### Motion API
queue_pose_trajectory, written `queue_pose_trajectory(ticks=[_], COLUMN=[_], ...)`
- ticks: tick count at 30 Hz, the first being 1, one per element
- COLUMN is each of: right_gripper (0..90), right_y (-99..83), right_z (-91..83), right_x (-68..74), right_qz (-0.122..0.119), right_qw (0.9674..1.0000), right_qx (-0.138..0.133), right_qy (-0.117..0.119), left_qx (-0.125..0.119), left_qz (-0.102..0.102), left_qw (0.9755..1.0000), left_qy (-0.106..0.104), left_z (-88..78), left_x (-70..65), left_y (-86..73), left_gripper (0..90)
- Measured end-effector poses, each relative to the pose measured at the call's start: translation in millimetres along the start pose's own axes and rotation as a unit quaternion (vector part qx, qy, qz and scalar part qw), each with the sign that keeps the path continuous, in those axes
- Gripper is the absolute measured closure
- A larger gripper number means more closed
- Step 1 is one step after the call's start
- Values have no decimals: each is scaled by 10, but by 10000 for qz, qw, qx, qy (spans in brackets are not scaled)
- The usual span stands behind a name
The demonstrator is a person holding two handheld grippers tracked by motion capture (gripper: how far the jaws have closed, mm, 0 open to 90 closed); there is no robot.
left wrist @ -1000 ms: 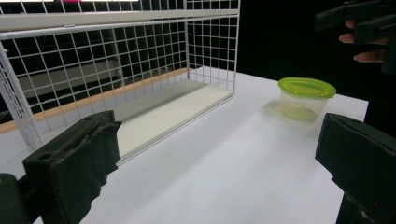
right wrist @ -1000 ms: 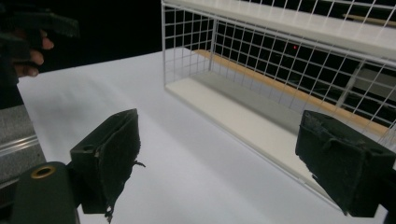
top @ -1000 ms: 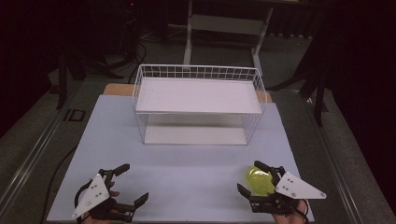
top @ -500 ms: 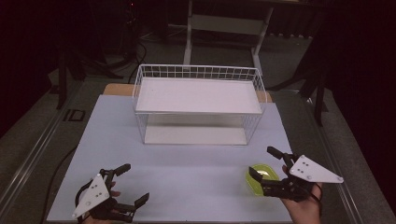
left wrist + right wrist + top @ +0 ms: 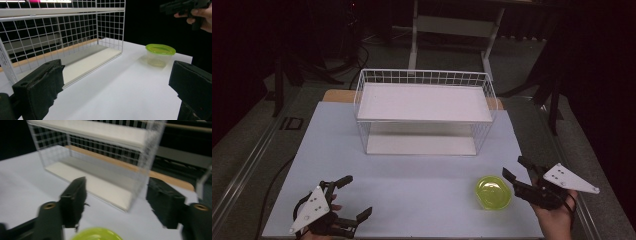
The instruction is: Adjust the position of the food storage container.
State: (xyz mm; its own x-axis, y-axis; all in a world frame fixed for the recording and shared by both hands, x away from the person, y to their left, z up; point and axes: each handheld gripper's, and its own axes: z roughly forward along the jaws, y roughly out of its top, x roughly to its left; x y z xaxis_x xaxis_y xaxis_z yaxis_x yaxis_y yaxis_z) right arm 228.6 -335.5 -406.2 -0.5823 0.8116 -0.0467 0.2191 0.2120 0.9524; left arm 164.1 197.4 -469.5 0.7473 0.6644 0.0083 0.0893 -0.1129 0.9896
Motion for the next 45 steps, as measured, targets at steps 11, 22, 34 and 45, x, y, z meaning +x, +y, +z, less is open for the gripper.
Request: queue_pose_trajectory(ticks=[11,22,34,45], right_gripper=[656,900,900,900], right_y=[-495,-853,-1081,-1173], right_z=[-84,-107,29,164], right_x=[-196,-219,-253,-189], right_qz=[178,461,818,1074], right_qw=[9985,9931,9811,9721], right_qx=[499,1080,1748,2068], right_qy=[-140,-68,-120,277], left_qx=[19,-26,-39,-11], left_qz=[65,118,124,165], left_qw=[10000,9999,9999,9998], left_qy=[-45,-81,-88,-88], left_z=[3,6,14,21], left_x=[-14,-42,-44,-50], left_y=[3,14,21,21], left_gripper=[2,2,2,2])
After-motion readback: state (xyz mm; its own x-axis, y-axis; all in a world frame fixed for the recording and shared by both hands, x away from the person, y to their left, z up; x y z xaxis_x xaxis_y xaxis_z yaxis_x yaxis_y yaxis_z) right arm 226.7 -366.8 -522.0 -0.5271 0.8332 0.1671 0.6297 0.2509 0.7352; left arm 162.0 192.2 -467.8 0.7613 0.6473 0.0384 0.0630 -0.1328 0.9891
